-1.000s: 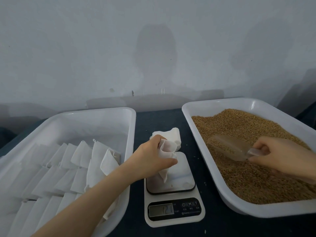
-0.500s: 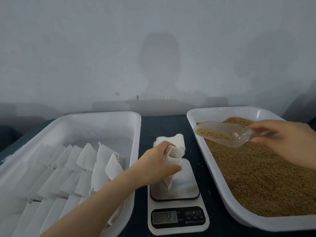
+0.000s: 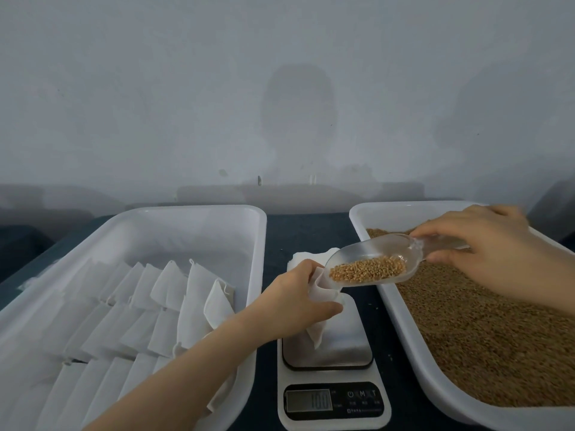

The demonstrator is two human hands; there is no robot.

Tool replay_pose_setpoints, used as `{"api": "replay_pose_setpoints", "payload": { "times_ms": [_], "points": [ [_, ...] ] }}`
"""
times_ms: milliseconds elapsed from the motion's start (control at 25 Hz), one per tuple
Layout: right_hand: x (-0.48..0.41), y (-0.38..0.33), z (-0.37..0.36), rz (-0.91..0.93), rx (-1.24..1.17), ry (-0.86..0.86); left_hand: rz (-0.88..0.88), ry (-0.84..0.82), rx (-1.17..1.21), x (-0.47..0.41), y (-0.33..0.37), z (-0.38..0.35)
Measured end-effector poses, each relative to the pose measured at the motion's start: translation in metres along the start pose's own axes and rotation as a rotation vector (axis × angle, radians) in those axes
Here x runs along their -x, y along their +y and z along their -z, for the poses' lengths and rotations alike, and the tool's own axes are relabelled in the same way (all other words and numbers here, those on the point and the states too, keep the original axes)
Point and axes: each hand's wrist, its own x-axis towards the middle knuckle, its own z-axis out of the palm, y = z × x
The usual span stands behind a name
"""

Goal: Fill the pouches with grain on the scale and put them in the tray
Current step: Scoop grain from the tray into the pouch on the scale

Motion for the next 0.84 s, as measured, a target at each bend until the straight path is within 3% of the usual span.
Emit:
{"api": "replay_pose_setpoints", "payload": {
  "times_ms": [840],
  "points": [
    [-0.034, -0.034, 0.018, 0.238, 0.476, -0.022, -0.034, 0.104, 0.063, 0.004, 0.003, 0.004]
  ]
}}
